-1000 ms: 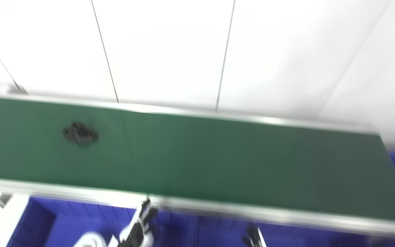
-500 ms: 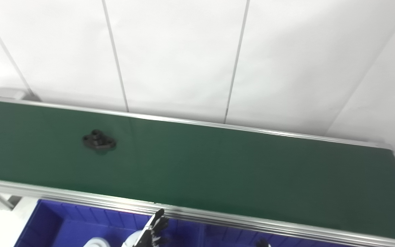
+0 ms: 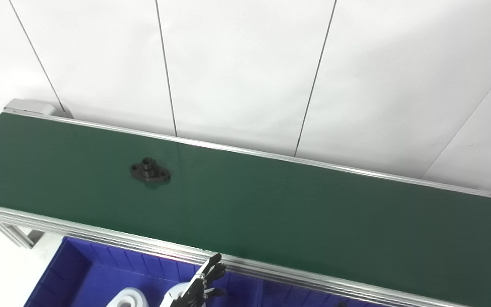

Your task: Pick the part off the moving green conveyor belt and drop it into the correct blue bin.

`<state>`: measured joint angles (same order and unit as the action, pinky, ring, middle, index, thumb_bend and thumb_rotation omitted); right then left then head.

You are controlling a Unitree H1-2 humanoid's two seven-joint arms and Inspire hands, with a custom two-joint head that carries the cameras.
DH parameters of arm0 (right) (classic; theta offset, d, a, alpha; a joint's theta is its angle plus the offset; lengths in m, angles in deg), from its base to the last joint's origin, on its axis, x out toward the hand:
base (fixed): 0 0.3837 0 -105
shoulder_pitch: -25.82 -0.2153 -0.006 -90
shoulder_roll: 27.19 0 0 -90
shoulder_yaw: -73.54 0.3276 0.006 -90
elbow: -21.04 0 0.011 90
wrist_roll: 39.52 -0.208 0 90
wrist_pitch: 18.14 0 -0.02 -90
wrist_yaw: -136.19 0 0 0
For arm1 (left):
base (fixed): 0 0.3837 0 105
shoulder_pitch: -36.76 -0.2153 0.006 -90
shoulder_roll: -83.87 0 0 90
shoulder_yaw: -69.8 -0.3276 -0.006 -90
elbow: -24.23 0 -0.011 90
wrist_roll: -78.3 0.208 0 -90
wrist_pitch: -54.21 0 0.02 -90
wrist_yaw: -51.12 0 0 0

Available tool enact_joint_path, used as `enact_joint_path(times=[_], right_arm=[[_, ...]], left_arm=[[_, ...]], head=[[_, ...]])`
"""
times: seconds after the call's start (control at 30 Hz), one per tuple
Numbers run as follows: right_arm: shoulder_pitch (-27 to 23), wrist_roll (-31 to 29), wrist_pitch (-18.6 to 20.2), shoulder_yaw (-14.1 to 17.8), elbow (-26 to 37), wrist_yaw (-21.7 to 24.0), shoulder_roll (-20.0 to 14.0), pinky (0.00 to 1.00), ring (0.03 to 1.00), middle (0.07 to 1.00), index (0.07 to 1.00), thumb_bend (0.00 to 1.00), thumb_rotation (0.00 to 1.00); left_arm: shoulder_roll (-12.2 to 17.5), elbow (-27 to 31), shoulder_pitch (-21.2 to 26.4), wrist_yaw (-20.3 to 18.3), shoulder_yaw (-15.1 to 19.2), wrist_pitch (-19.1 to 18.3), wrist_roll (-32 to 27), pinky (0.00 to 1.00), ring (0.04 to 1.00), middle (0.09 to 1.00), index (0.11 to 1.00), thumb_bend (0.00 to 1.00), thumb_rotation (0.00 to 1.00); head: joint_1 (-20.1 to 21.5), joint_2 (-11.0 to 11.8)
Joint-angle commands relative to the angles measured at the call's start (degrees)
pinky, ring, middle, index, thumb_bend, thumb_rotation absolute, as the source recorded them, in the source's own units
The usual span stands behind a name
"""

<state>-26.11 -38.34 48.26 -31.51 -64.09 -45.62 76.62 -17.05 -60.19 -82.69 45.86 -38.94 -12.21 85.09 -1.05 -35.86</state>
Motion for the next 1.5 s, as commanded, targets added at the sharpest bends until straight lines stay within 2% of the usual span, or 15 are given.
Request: enact_joint_path(times=[0.0,0.13,0.2,0.4,0.53,0.63,0.73,0.83,0.93,1.13,1.2,1.27,1.47], right_arm=[[0.4,-0.4,-3.1,0.3,2.3,0.9,-0.2,1.00,0.981,1.000,1.000,0.88,1.00],[0.4,-1.1,-3.2,0.9,2.7,1.5,-0.4,1.00,0.977,0.995,1.000,0.88,1.00],[0.6,-1.6,-3.2,1.1,3.3,1.8,-0.7,1.00,0.974,0.989,1.000,0.88,1.00],[1.4,-1.2,-3.2,1.2,9.6,2.5,-1.1,1.00,0.963,0.960,1.000,0.90,0.96],[0.6,2.4,-2.9,1.5,13.5,2.0,-0.8,1.00,0.942,0.944,1.000,0.92,0.95],[-1.1,5.9,-2.3,2.6,14.9,0.9,0.0,0.95,0.903,0.917,0.972,0.94,0.93],[-3.5,10.6,0.3,4.1,16.5,0.3,0.8,0.90,0.882,0.905,0.963,0.96,0.93],[-7.6,13.4,3.0,5.1,17.9,0.8,1.1,0.87,0.870,0.906,0.968,0.92,0.88],[-12.5,14.4,6.0,5.8,18.7,1.1,1.3,0.84,0.862,0.907,0.968,0.92,0.87],[-22.6,16.1,13.2,6.2,20.2,2.8,1.5,0.77,0.834,0.911,0.968,0.84,0.80],[-26.1,16.7,16.2,6.0,20.3,3.5,1.8,0.76,0.824,0.894,0.952,0.86,0.75],[-28.9,18.5,18.4,5.7,20.1,4.0,1.8,0.75,0.813,0.888,0.947,0.87,0.75],[-40.7,23.8,26.2,4.6,15.6,5.9,1.9,0.76,0.816,0.884,0.903,0.92,0.66]], left_arm=[[-0.7,0.7,0.1,0.5,0.0,2.4,0.7,0.77,0.909,0.920,0.961,0.87,0.78],[-0.8,1.1,0.4,-0.8,-0.5,1.0,-0.6,0.83,0.934,0.941,0.979,0.87,0.77],[-0.9,1.2,0.7,-0.5,-0.5,1.0,1.2,0.81,0.922,0.938,0.982,0.87,0.78],[-2.3,-0.2,1.4,0.1,-0.5,2.5,0.7,0.80,0.915,0.936,0.972,0.88,0.75],[-2.8,-0.7,1.6,-0.1,-0.3,2.5,0.1,0.80,0.918,0.942,0.968,0.88,0.74],[-3.4,-1.7,1.8,0.1,-0.1,3.0,-0.4,0.81,0.923,0.945,0.975,0.89,0.72],[-3.4,-2.0,2.2,0.0,-0.3,3.1,-0.2,0.83,0.929,0.953,0.989,0.88,0.73],[-3.4,-1.8,2.4,0.0,-0.4,3.0,0.4,0.82,0.925,0.954,0.994,0.88,0.73],[-3.4,-1.7,2.4,-0.4,-0.5,2.6,-0.5,0.83,0.928,0.953,0.994,0.89,0.72],[-3.2,-1.4,2.5,-0.7,-0.5,2.2,-0.5,0.83,0.927,0.953,0.999,0.89,0.72],[-3.0,-1.8,2.7,-0.8,-0.6,2.8,-0.8,0.82,0.925,0.950,0.997,0.87,0.70],[-3.0,-2.1,2.8,-0.7,-0.7,3.0,-0.9,0.82,0.926,0.951,0.999,0.87,0.70],[-3.5,-2.0,2.7,-0.5,-1.0,2.6,0.3,0.82,0.918,0.943,0.996,0.88,0.70]], head=[[0.1,0.1],[0.0,0.0],[-0.1,0.0],[0.1,-0.3],[0.1,-0.4],[-0.1,-0.6],[-0.2,-0.8],[-0.1,-1.0],[-0.1,-0.9],[0.4,-0.9],[0.5,-0.9],[0.5,-0.9],[-0.2,-0.7]])
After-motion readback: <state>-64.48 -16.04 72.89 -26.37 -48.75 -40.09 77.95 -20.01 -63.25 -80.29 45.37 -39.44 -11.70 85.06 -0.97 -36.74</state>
